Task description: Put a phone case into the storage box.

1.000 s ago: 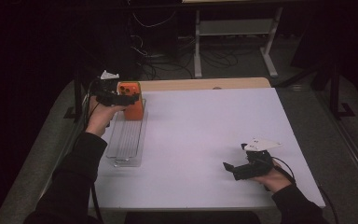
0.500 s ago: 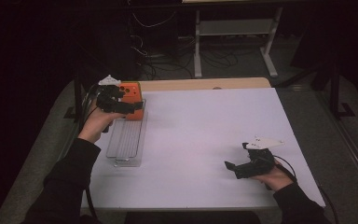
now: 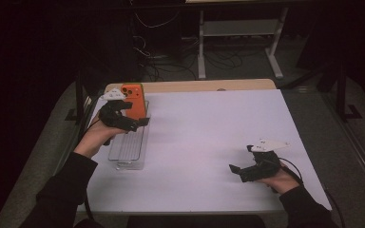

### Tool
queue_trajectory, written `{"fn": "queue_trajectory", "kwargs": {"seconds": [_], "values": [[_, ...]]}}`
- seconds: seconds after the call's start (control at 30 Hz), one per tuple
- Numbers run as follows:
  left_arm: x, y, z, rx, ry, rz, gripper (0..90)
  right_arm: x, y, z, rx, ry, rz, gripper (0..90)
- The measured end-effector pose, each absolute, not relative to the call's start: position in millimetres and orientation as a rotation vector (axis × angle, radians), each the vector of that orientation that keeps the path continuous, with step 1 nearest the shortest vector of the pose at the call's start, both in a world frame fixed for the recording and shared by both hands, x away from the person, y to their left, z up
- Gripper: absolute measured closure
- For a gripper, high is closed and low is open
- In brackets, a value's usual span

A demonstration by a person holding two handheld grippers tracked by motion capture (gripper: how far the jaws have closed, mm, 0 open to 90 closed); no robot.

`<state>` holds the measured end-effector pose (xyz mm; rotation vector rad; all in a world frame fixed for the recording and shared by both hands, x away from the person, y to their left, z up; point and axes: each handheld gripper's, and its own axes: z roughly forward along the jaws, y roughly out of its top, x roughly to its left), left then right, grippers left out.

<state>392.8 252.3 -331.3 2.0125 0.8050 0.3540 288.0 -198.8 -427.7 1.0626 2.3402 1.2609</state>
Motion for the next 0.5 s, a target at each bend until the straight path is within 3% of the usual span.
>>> {"fn": "queue_trajectory", "kwargs": {"seconds": [0.5], "values": [[357, 245, -352, 2.052, 0.689, 0.327, 0.0, 288, -197, -429, 1.040, 2.363, 1.260, 0.0]]}}
